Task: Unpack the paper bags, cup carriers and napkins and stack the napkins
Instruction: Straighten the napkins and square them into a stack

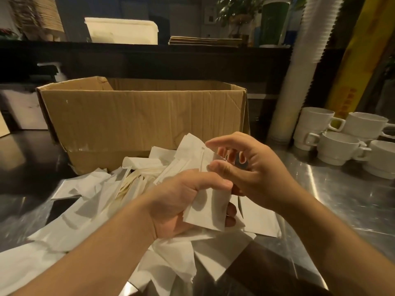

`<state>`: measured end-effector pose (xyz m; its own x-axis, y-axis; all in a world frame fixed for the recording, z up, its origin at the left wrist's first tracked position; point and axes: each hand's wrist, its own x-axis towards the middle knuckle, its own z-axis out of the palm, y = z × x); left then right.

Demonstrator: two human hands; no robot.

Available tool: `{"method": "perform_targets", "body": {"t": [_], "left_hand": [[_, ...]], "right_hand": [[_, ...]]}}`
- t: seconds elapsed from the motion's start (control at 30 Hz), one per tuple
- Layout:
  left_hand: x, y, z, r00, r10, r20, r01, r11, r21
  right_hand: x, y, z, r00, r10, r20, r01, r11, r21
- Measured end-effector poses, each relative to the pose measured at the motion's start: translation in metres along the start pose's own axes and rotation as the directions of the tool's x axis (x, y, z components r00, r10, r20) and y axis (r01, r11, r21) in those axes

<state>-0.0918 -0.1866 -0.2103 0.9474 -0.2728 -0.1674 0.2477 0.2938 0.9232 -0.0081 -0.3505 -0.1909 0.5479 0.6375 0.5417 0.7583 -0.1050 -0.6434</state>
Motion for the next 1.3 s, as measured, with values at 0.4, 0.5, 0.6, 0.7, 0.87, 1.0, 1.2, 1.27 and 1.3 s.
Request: {"method": "perform_targets", "body": {"t": [0.4, 0.5, 0.6, 0.7, 0.87, 1.0, 1.2, 1.27, 1.3], "left_hand": [[-0.003, 0.002, 0.004, 0.999, -0.022, -0.023, 0.023, 0.999, 0.039], [-0.003, 0.002, 0.005, 1.0, -0.011, -0.021, 0.012, 1.0, 0.021], [-0.003, 0.002, 0.005, 0.999, -0.011, -0.032, 0.013, 0.998, 0.063], [-0.003, 0.002, 0.006, 0.999, -0.021, -0.039, 0.023, 0.997, 0.075], [-0.004, 0.002, 0.007, 0.998, -0.043, -0.049, 0.045, 0.997, 0.058], [-0.006, 0.003, 0.009, 0.998, -0.036, -0.056, 0.038, 0.999, 0.033], [-0.003, 0.002, 0.005, 0.999, -0.032, 0.028, 0.034, 0.998, -0.049], [-0.002, 0.003, 0.003, 0.998, -0.046, 0.038, 0.05, 0.989, -0.139], [-0.002, 0.004, 0.002, 0.998, -0.043, 0.047, 0.051, 0.979, -0.199]], "right_hand": [[0.002, 0.0, -0.008, 0.965, 0.223, 0.138, -0.241, 0.962, 0.127], [0.001, 0.0, -0.009, 0.961, 0.231, 0.151, -0.247, 0.964, 0.099], [0.001, -0.001, -0.009, 0.968, 0.203, 0.15, -0.221, 0.968, 0.118], [0.001, 0.0, -0.01, 0.975, 0.174, 0.141, -0.192, 0.973, 0.129], [0.002, 0.003, -0.008, 0.962, 0.227, 0.151, -0.246, 0.961, 0.126], [0.002, 0.005, -0.007, 0.96, 0.244, 0.135, -0.264, 0.951, 0.16], [0.003, 0.004, -0.009, 0.953, 0.282, 0.114, -0.302, 0.917, 0.26], [0.006, 0.005, -0.014, 0.946, 0.324, 0.009, -0.312, 0.904, 0.291], [0.007, 0.006, -0.018, 0.933, 0.356, -0.045, -0.33, 0.9, 0.284]]}}
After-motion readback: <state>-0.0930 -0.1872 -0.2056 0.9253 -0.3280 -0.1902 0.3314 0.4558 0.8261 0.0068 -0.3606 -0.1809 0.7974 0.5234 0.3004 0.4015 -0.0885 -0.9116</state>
